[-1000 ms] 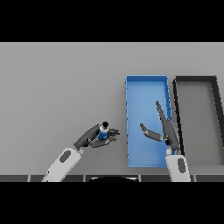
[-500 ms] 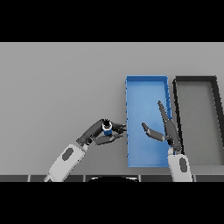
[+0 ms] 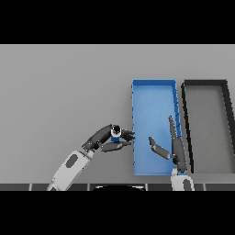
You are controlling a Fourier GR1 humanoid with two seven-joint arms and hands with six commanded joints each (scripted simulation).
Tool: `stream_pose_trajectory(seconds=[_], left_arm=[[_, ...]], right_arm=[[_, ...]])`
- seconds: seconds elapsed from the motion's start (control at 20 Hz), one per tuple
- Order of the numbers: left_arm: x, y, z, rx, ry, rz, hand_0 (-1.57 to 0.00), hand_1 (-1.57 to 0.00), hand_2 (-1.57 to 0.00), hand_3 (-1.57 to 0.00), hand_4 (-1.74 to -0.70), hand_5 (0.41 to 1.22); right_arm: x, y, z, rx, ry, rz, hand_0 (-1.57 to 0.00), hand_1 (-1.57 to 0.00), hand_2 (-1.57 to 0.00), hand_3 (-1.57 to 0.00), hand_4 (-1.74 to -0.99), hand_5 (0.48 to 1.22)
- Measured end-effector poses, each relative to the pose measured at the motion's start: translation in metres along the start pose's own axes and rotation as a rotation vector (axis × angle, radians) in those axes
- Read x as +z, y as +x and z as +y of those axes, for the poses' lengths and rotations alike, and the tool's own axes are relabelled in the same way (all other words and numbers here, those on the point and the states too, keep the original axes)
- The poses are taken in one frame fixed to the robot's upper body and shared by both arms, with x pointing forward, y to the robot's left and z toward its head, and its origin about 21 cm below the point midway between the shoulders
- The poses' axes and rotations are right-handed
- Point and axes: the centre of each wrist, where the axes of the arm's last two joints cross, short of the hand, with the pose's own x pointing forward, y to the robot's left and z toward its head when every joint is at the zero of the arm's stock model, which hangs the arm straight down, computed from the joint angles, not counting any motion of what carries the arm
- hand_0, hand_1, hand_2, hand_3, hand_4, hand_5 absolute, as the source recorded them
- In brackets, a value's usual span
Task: Pick up the blue pipe and place it into the blue bin.
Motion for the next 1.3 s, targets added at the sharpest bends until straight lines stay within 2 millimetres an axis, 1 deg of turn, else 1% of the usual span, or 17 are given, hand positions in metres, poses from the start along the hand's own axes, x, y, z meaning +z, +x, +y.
stream_pose_trajectory(seconds=[0.05, 0.1, 0.15, 0.2, 0.25, 0.3, 0.35, 0.4, 0.5, 0.55, 0.6, 0.65, 0.75, 0.85, 0.95, 1.0, 1.3], left_arm=[[-0.001, -0.001, -0.003, 0.007, 0.0, 0.003, -1.57, -1.57, -1.57, -1.57, -1.47, 1.22], [0.0, -0.001, -0.005, 0.006, -0.001, -0.004, -1.57, -1.57, -1.57, -1.57, -1.47, 1.22], [0.0, -0.001, -0.001, 0.007, 0.003, 0.008, -1.57, -1.57, -1.57, -1.57, -1.47, 1.22], [0.0, -0.002, -0.004, 0.007, -0.005, -0.002, -1.57, -1.57, -1.57, -1.57, -1.47, 1.221], [0.004, -0.002, -0.003, 0.005, -0.006, -0.01, -1.57, -1.57, -1.57, -1.57, -1.47, 1.221], [0.0, -0.001, 0.003, -0.007, 0.004, -0.004, -1.57, -1.57, -1.57, -1.57, -1.47, 1.221], [-0.002, -0.002, 0.003, -0.011, 0.0, -0.008, -1.57, -1.57, -1.57, -1.57, -1.47, 1.221], [-0.002, 0.0, 0.001, -0.008, -0.007, -0.02, -1.57, -1.57, -1.57, -1.57, -1.47, 1.221], [0.004, -0.001, 0.001, -0.008, -0.016, -0.004, -1.57, -1.57, -1.57, -1.57, -1.47, 1.221], [0.004, -0.002, 0.002, -0.006, -0.016, 0.01, -1.57, -1.57, -1.57, -1.57, -1.47, 1.221], [0.002, 0.002, 0.005, -0.012, -0.011, 0.004, -1.57, -1.57, -1.57, -1.57, -1.47, 1.221], [0.001, 0.002, 0.001, -0.013, -0.015, 0.0, -1.57, -1.57, -1.57, -1.57, -1.47, 1.221], [0.002, 0.002, -0.003, -0.021, -0.02, 0.009, -1.57, -1.57, -1.57, -1.57, -1.47, 1.221], [0.005, -0.002, -0.003, -0.019, -0.022, 0.009, -1.57, -1.57, -1.57, -1.57, -1.47, 1.221], [0.003, 0.005, 0.0, -0.039, -0.024, -0.005, -1.57, -1.57, -1.57, -1.57, -1.47, 1.221], [0.001, 0.002, -0.002, -0.04, -0.027, 0.012, -1.57, -1.57, -1.57, -1.57, -1.47, 1.221], [0.0, 0.002, 0.0, -0.035, -0.032, 0.008, -1.57, -1.57, -1.57, -1.57, -1.48, 1.221]], right_arm=[[0.012, 0.002, 0.001, 0.005, -0.039, 0.004, 0.0, 0.0, 0.0, 0.0, -1.157, 0.578], [0.017, 0.006, 0.004, 0.002, -0.07, 0.021, 0.0, 0.0, 0.0, 0.0, -1.185, 0.578], [0.021, 0.007, 0.003, 0.008, -0.091, 0.036, 0.0, 0.0, 0.0, 0.0, -1.191, 0.577], [0.024, 0.009, 0.007, 0.005, -0.099, 0.042, 0.0, -0.01, 0.0, 0.0, -1.194, 0.572], [0.025, 0.009, 0.008, -0.012, -0.108, 0.04, 0.0, -0.02, -0.02, 0.0, -1.178, 0.569], [0.022, 0.013, 0.005, -0.041, -0.114, -0.003, 0.0, -0.02, -0.03, 0.0, -1.166, 0.571], [0.024, 0.021, 0.003, -0.088, -0.103, -0.094, 0.0, -0.02, -0.03, 0.0, -1.172, 0.579], [0.02, 0.026, -0.003, -0.129, -0.086, -0.125, 0.0, -0.01, -0.03, 0.0, -1.175, 0.592], [0.015, 0.04, -0.014, -0.147, -0.028, -0.211, 0.0, -0.01, -0.02, 0.0, -1.163, 0.592], [0.014, 0.053, -0.02, -0.136, 0.01, -0.251, 0.0, -0.01, -0.01, 0.0, -1.165, 0.589], [0.013, 0.061, -0.026, -0.117, 0.06, -0.239, 0.0, 0.0, -0.01, 0.0, -1.171, 0.579], [0.013, 0.063, -0.029, -0.108, 0.12, -0.162, 0.0, 0.0, -0.01, 0.0, -1.177, 0.567], [0.006, 0.076, -0.021, -0.08, 0.239, -0.124, 0.0, 0.0, 0.0, 0.0, -1.194, 0.543], [-0.002, 0.093, -0.02, -0.03, 0.315, -0.167, 0.0, 0.0, 0.0, 0.0, -1.219, 0.537], [-0.009, 0.109, -0.018, -0.003, 0.392, -0.206, 0.0, 0.0, 0.0, 0.0, -1.246, 0.526], [-0.01, 0.113, -0.012, -0.001, 0.433, -0.209, 0.0, 0.0, 0.0, 0.0, -1.256, 0.523], [-0.027, 0.139, 0.009, -0.008, 0.584, -0.209, 0.0, 0.0, 0.0, 0.0, -1.22, 0.525]])
